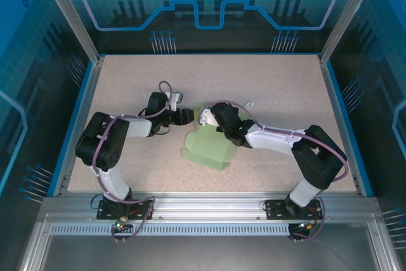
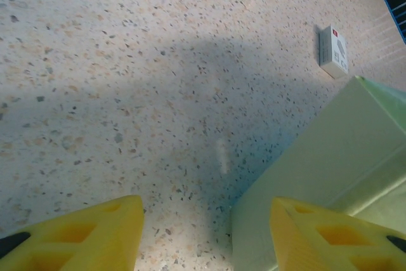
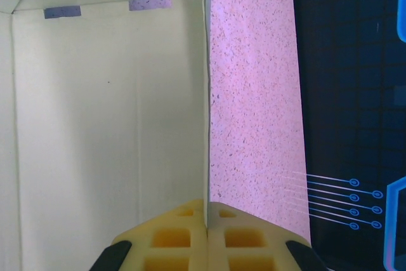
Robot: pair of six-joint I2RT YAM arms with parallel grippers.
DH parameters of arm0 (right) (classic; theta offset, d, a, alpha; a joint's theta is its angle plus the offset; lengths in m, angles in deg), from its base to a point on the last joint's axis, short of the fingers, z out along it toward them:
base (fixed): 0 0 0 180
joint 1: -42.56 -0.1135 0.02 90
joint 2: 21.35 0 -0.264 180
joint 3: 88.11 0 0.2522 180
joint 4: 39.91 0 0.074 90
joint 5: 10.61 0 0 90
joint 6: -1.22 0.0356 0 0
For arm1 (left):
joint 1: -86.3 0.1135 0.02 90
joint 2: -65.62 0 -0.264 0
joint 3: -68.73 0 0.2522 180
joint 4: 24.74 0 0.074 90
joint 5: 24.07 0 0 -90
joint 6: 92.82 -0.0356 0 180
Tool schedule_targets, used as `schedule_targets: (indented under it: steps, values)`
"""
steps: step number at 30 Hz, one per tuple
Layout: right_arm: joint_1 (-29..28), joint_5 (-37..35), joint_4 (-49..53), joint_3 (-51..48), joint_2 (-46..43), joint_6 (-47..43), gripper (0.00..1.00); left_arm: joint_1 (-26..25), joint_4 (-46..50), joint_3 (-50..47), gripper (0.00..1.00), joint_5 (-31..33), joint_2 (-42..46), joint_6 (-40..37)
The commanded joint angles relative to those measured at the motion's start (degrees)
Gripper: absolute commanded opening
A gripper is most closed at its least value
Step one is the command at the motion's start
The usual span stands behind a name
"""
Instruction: Fold the paper box
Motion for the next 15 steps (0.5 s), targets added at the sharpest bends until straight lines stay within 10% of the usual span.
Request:
schedule_targets:
  steps: [1, 15]
  values:
    - [0.6, 0.9, 1.5, 0.9, -0.2, -0.5, 0.02, -1.1, -3.2, -1.4, 0.56, -1.7, 1.0, -2.5]
    - [0.9, 0.6, 3.2, 1.7, -0.6, 0.5, 0.02, -2.2, -4.1, -4.9, 0.56, -2.0, 5.0, -3.0]
